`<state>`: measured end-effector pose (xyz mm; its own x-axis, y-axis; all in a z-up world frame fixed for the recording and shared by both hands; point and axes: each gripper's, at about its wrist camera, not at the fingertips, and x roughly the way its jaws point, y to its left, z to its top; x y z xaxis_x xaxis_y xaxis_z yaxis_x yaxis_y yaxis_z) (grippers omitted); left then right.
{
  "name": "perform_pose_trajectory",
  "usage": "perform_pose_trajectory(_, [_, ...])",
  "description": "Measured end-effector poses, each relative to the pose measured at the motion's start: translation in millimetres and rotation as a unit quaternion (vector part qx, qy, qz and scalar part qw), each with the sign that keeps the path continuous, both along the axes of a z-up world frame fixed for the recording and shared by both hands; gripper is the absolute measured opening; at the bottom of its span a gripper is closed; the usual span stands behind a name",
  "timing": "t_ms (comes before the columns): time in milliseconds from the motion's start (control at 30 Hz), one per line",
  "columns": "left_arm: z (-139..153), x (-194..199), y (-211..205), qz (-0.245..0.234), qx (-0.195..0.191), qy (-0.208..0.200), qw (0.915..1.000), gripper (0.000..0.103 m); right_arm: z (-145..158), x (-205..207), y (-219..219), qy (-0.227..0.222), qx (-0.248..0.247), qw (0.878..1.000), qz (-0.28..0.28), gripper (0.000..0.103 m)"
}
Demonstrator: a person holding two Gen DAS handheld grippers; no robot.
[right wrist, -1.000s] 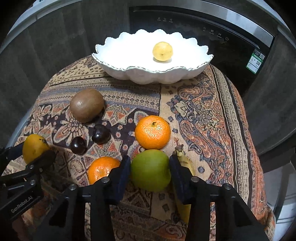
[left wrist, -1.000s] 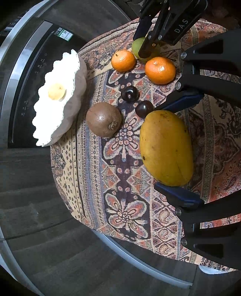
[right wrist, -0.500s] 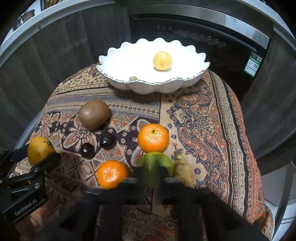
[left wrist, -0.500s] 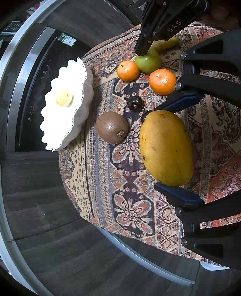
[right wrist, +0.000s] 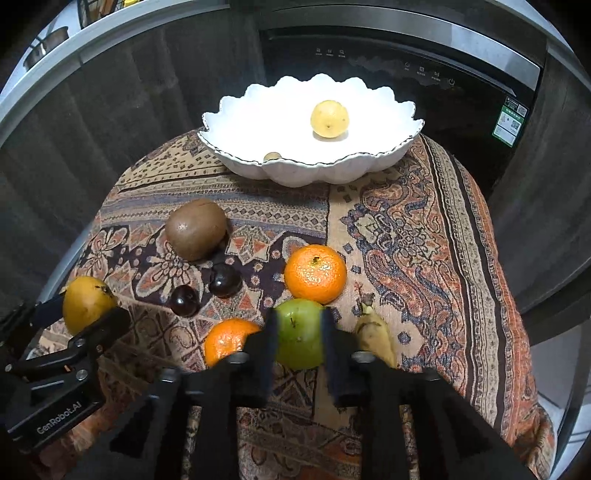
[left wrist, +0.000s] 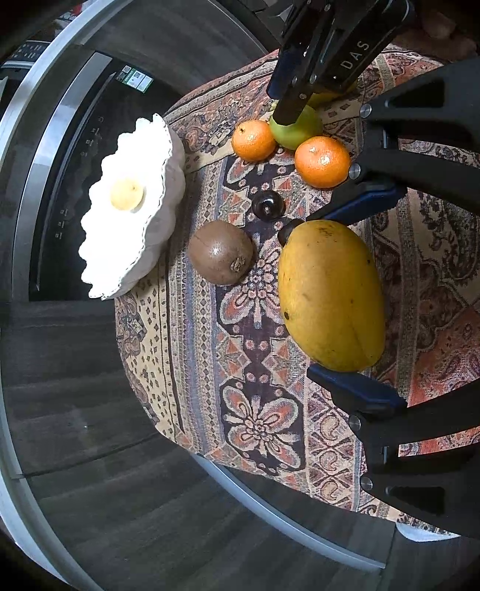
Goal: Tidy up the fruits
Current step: 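Grasp the green apple with the right tool while the left tool holds the mango, then lift the mango with the left tool while the right tool lifts the apple toward the bowl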
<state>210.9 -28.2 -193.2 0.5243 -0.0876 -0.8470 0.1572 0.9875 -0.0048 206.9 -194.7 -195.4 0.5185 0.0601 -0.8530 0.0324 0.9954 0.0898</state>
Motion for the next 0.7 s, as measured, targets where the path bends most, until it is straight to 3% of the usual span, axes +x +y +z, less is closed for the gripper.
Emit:
perform_pose_trajectory(233, [-3,4,1,0.004,-0.003,0.004,1.0000,0.072,-8,6,0,0.014,0.000,1.000,-0.002,0.036])
perform_pose_trajectory(400, [-5,7,1,0.006,-0.005,0.007,0.9999,0.072,-19,12,-1,0.039,0.008,0.999,-0.001,0.049])
perform_pose_trajectory(700, [-11,15,1,0.007,-0.010,0.016,0.9998,0.072,-33,35,-1,0.078,0.020,0.997,-0.002,0.050])
